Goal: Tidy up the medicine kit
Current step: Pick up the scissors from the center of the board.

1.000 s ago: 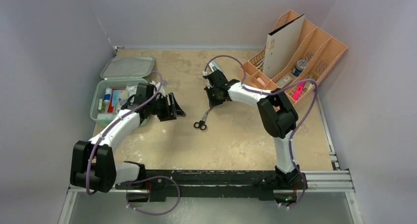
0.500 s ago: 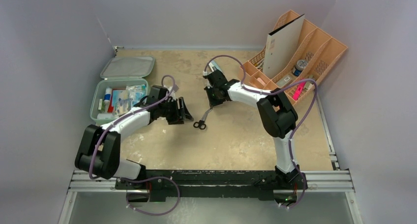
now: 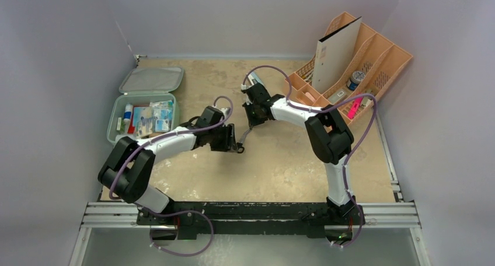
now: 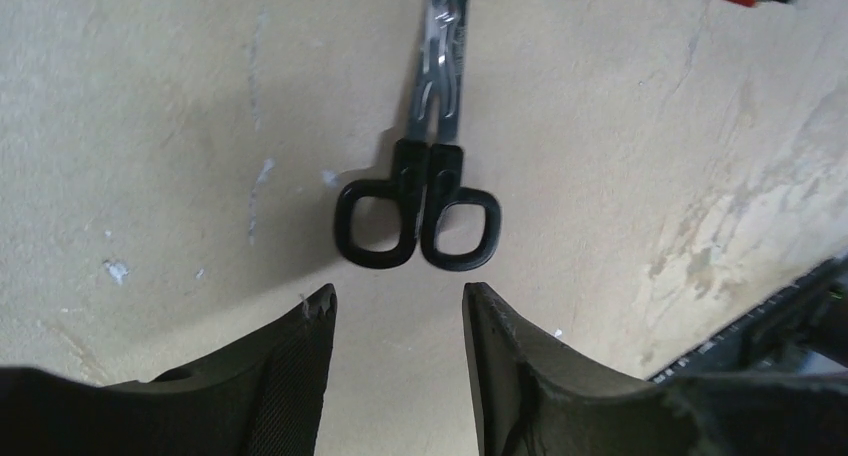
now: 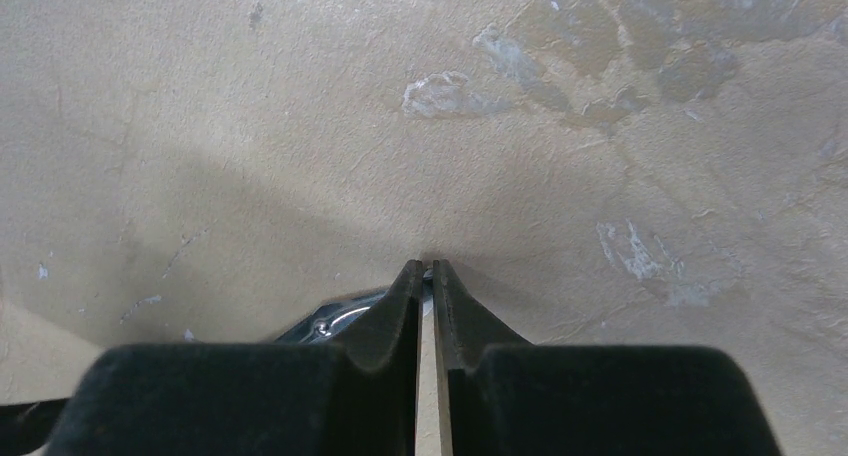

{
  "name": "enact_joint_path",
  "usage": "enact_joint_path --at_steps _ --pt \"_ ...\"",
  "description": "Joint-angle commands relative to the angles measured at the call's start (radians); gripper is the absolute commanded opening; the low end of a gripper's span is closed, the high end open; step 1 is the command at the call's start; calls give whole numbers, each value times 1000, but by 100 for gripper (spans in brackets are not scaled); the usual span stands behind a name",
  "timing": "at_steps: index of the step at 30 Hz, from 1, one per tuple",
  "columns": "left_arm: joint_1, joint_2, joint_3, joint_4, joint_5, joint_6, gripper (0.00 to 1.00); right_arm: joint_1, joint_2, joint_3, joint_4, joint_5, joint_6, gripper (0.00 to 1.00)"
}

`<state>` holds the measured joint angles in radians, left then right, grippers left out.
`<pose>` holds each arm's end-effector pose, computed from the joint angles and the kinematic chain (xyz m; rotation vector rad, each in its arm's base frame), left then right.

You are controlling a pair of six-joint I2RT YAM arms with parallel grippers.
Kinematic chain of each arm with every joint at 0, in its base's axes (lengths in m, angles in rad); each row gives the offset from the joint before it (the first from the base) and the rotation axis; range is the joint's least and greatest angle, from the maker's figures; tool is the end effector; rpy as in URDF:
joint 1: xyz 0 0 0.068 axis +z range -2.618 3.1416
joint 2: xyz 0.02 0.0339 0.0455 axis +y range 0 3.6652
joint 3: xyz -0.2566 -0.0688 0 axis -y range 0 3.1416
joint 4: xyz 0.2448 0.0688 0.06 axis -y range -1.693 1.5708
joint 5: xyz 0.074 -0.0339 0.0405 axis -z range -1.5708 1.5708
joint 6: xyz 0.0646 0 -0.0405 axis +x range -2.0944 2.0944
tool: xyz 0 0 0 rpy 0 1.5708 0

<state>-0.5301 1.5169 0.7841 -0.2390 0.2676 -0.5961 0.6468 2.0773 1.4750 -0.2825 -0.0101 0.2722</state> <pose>0.2546 -0.1690 0.1380 0.0229 2.6792 -0.7460 0.3731 0.2825 0.1414 -0.4701 2.4561 0.4074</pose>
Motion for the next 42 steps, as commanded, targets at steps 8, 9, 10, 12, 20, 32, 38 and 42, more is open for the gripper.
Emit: enact_joint_path --at_steps 8,9,10,12,20,32,38,42 --pt "-263 26 166 -38 -403 242 43 -7 4 -52 -25 12 14 10" --pt "-281 31 169 -32 -421 258 42 -7 4 -52 -24 12 15 10" --pt "-299 35 168 -20 -438 278 41 -8 3 -52 -23 12 15 10" --pt "-334 52 165 7 -474 320 40 -10 2 -53 -23 12 17 10" --pt "-440 134 198 48 -603 465 36 -15 -9 -60 -20 -17 26 10" --pt "-475 209 200 70 -748 522 26 -18 -7 -52 -23 -27 31 10" --pt "-479 220 187 85 -771 518 23 -19 -2 -47 -23 -31 36 10" --pt "-500 240 193 63 -764 495 22 -21 -2 -45 -26 -27 33 10"
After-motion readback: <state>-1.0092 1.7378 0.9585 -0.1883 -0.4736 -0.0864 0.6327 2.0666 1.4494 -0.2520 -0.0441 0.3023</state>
